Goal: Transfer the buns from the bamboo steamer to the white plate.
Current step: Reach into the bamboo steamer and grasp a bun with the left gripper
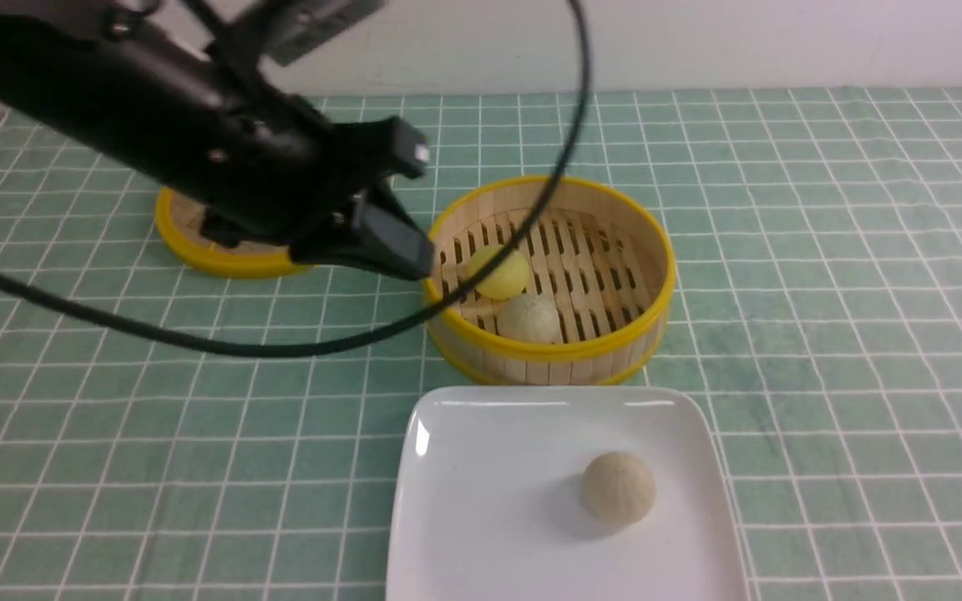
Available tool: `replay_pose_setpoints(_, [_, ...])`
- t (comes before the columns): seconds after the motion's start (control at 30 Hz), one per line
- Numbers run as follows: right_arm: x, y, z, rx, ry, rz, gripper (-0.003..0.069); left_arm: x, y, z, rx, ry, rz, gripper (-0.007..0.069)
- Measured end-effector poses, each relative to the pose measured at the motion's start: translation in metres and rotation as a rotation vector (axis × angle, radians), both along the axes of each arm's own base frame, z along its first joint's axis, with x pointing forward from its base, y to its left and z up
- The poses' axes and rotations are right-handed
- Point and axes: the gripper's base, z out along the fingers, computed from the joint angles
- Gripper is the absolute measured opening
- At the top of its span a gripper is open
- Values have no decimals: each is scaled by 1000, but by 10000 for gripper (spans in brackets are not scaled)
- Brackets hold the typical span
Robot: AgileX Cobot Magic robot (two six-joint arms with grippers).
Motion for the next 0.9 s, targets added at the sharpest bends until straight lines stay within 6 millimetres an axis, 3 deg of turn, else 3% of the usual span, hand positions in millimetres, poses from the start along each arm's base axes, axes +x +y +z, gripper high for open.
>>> replay_pose_setpoints(0.1, [1, 0, -1, 3, -8, -2, -8, 12, -28, -13, 64, 8, 22, 29])
replay_pose_setpoints(0.13, [1, 0, -1, 4, -13, -2, -8, 20, -47, -25, 112, 19, 39, 58])
replay_pose_setpoints(0.17, [1, 0, -1, 5, -15, -2, -8, 21, -49, -26, 118, 20, 40, 67])
replay_pose_setpoints(0.2, [1, 0, 0, 6, -19, -3, -8, 30, -66, -37, 168, 18, 49, 107])
replay_pose_setpoints(0.33, [1, 0, 0, 6, -19, -3, -8, 51, -101, -62, 266, -23, 41, 227])
replay_pose_setpoints(0.53, [1, 0, 0, 6, -19, -3, -5, 82, -121, -88, 348, -123, 39, 344])
replay_pose_setpoints(0.73, [1, 0, 0, 7, -20, -3, -1, 98, -121, -123, 460, -156, 50, 335])
replay_pose_setpoints(0.8, [2, 0, 0, 7, -21, -3, 0, 100, -121, -131, 474, -147, 67, 290])
replay_pose_setpoints(0.9, [2, 0, 0, 5, -22, -3, 2, 102, -121, -134, 482, -146, 76, 154])
